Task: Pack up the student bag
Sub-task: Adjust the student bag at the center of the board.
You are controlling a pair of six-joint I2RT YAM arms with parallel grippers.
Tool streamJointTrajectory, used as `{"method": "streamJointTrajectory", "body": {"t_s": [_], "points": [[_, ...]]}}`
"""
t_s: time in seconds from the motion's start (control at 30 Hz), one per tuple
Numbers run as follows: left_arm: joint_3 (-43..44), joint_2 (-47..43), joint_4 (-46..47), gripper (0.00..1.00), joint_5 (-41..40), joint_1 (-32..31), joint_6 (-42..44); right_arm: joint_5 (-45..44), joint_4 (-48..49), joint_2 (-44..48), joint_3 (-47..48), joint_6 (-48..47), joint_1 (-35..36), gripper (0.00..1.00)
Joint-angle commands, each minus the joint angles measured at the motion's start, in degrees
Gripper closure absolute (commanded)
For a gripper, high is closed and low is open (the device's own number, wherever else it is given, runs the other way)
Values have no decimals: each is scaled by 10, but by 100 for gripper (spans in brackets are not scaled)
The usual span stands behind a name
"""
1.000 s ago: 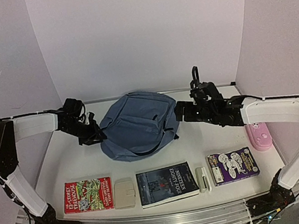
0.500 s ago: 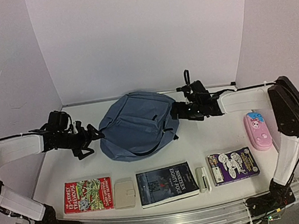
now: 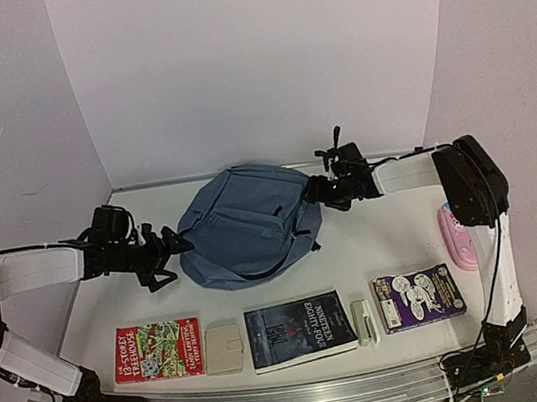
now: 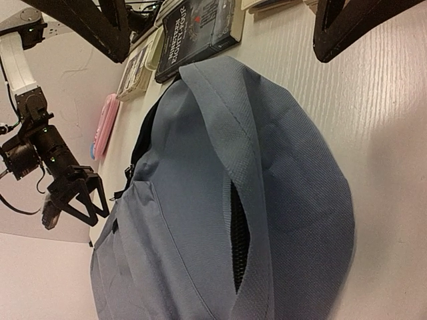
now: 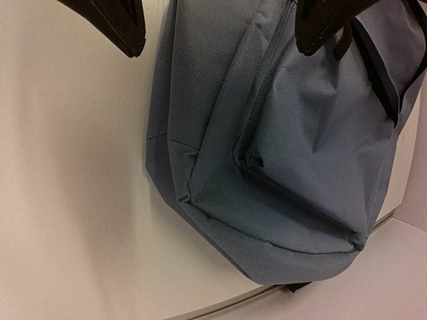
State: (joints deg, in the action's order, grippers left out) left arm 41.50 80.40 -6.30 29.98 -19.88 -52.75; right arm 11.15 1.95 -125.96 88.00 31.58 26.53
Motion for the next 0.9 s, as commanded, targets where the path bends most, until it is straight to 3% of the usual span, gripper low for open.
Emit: {"method": "streamJointTrajectory", "body": {"t_s": [0.0, 0.17, 0.43, 0.5, 0.7, 0.87], "points": [[20, 37, 49, 5, 20, -2, -14, 4, 16, -30, 41, 11, -12, 26], [46, 62, 60, 5, 15, -3, -11, 6, 26, -53, 56, 15, -12, 32], [78, 122, 60, 22, 22, -4, -4, 54, 74, -78, 67, 33, -13, 40], [87, 133, 49, 31, 16, -5, 2, 63, 80, -81, 71, 36, -12, 46], [90, 146, 57, 54, 4, -5, 4, 66, 88, -65, 47, 33, -12, 80], [127, 178, 18, 88, -7, -5, 38, 47, 89, -8, -27, 36, -13, 96]]}}
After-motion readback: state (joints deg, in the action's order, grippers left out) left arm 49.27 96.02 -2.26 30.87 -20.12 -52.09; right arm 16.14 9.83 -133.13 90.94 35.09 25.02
